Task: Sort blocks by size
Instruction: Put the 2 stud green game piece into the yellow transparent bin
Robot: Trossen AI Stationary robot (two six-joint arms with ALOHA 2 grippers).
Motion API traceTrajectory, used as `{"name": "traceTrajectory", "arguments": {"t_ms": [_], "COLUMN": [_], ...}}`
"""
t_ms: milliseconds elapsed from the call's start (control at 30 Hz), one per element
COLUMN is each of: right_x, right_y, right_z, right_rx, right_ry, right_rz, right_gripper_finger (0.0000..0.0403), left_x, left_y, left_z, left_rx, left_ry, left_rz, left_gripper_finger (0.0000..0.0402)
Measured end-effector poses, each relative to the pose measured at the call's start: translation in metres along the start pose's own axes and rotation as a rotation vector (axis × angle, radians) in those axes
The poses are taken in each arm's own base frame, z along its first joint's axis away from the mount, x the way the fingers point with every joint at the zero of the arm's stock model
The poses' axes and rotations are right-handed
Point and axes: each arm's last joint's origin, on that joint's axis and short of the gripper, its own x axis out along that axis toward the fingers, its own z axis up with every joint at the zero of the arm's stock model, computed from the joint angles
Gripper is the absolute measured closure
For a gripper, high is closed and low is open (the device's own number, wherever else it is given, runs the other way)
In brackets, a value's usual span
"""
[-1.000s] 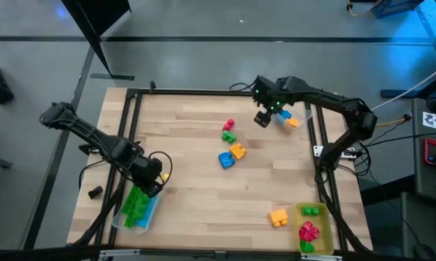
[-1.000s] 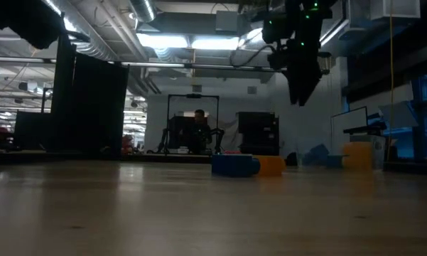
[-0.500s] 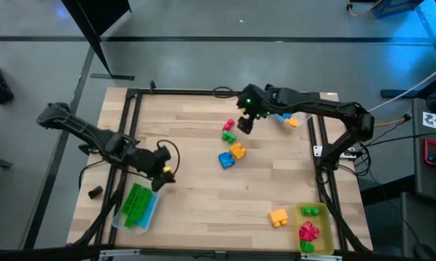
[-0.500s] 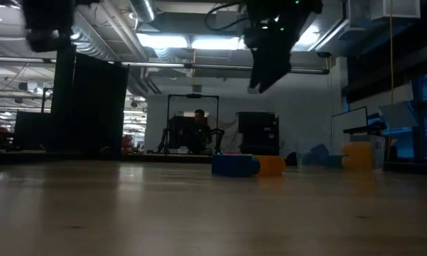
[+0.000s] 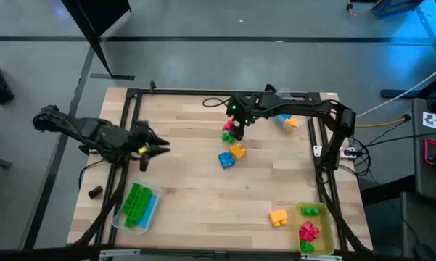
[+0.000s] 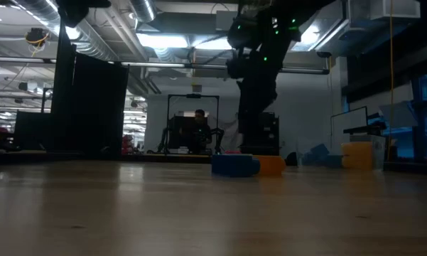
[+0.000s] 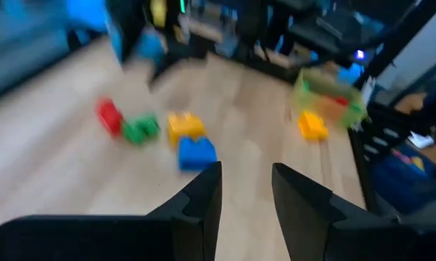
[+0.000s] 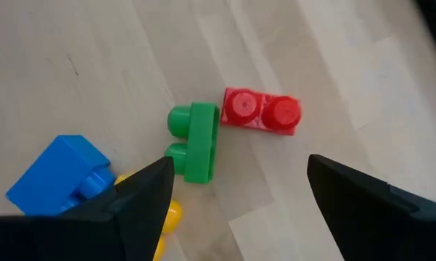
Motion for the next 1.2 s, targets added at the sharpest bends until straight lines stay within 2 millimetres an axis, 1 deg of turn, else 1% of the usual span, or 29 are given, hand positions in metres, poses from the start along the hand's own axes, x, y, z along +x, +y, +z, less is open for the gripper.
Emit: {"name": "traceTrajectory", "arguments": {"t_ms": [133, 267, 333, 400, 533, 733, 833, 967, 1067, 1200], "right_x": [0.016, 0.029, 0.034, 0.039, 0.049, 0.069, 0.078, 0.087, 0.092, 0.091], "right_y": [0.008, 0.027, 0.036, 0.041, 0.044, 0.04, 0.04, 0.04, 0.04, 0.04], "right_z": [-0.002, -0.006, -0.007, -0.007, -0.005, -0.007, -0.01, -0.012, -0.014, -0.013], "right_rx": [-0.011, -0.056, -0.075, -0.089, -0.098, -0.073, -0.073, -0.076, -0.077, -0.076], "right_ry": [0.044, 0.076, 0.078, 0.067, 0.039, 0.07, 0.092, 0.114, 0.128, 0.125], "right_rz": [0.005, 0.023, 0.029, 0.01, -0.054, -0.094, -0.1, -0.105, -0.103, -0.102], "right_gripper_finger": [0.0086, 0.0086, 0.0086, 0.0086, 0.0086, 0.0086, 0.0086, 0.0092, 0.0115, 0.0169], "left_x": [-0.024, -0.048, -0.056, -0.061, -0.062, -0.054, -0.053, -0.055, -0.056, -0.049], "left_y": [0.012, 0.026, 0.033, 0.039, 0.049, 0.059, 0.063, 0.069, 0.073, 0.074], "left_z": [0.004, 0.003, 0.0, -0.006, -0.023, -0.048, -0.056, -0.063, -0.068, -0.078], "left_rx": [0.059, 0.061, 0.044, 0.042, 0.033, 0.0, -0.003, -0.002, -0.003, 0.011], "left_ry": [-0.094, -0.161, -0.203, -0.228, -0.247, -0.24, -0.252, -0.309, -0.331, -0.312], "left_rz": [0.023, 0.04, 0.06, 0.074, 0.072, 0.072, 0.075, 0.114, 0.115, 0.125], "left_gripper_finger": [0.0295, 0.0295, 0.0295, 0.0295, 0.0295, 0.0295, 0.0295, 0.0295, 0.0295, 0.0295]}}
